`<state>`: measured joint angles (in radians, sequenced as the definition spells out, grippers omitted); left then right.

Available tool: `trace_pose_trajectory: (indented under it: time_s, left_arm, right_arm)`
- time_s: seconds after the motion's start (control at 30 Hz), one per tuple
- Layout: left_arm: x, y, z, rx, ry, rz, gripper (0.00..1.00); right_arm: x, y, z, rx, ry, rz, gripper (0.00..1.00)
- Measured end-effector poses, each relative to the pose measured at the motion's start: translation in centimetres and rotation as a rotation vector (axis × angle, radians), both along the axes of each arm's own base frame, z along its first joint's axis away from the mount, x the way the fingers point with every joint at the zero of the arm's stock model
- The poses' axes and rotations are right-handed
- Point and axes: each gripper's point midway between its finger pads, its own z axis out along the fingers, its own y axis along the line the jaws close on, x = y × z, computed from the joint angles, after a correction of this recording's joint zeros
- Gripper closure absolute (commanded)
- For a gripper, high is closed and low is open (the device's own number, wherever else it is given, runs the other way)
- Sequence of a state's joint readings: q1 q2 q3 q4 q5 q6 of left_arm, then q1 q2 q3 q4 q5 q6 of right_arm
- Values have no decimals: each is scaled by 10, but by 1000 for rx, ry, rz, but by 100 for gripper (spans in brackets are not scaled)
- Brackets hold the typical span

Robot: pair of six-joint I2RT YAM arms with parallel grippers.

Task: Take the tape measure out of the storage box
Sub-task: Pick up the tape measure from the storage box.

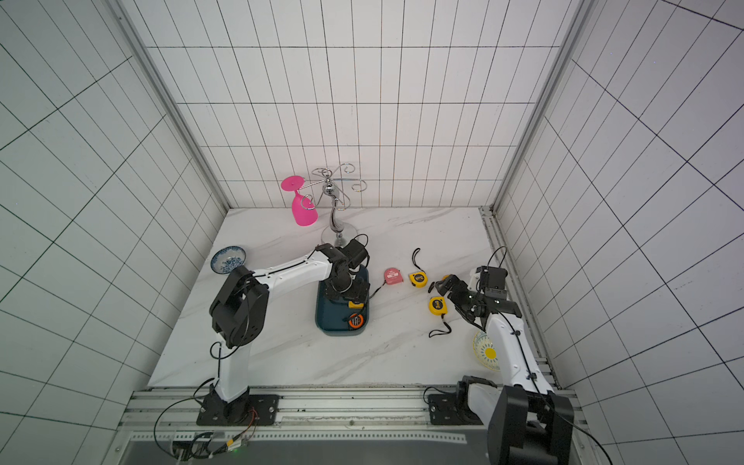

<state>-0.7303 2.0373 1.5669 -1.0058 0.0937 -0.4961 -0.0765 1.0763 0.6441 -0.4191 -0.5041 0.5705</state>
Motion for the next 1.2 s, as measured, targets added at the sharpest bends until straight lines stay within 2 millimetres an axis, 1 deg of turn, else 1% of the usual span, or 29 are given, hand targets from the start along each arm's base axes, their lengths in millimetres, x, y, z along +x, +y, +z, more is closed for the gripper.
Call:
trace_pose_trajectory:
  time_s: [0.13, 0.2, 0.37, 0.57, 0.67, 0.93, 1.1, 1.2]
  left_arm:
    - [1, 3, -8, 33, -2, -9, 3]
    - [2, 3, -9, 39, -8, -10, 3]
    - [9, 7, -8, 68, -40, -4, 3]
    - [17, 17, -7, 119, -81, 23, 3]
    - [19, 19, -7, 125, -89, 28, 3]
    - [22, 13, -6, 101, -105, 17, 3]
    - [28, 6, -4, 80, -127, -6, 10]
    - [31, 2, -5, 67, -131, -17, 14]
  right_arm:
    - [0, 2, 0, 4, 0, 7, 1]
    - [0, 3, 0, 5, -1, 9, 1]
    - [1, 4, -1, 7, 2, 15, 1]
    - [1, 5, 0, 8, -2, 17, 1]
    - [3, 5, 1, 8, -9, 17, 1]
    - [5, 6, 3, 11, -21, 18, 1]
    - [6, 6, 3, 13, -24, 17, 1]
    - [6, 6, 4, 14, -26, 16, 1]
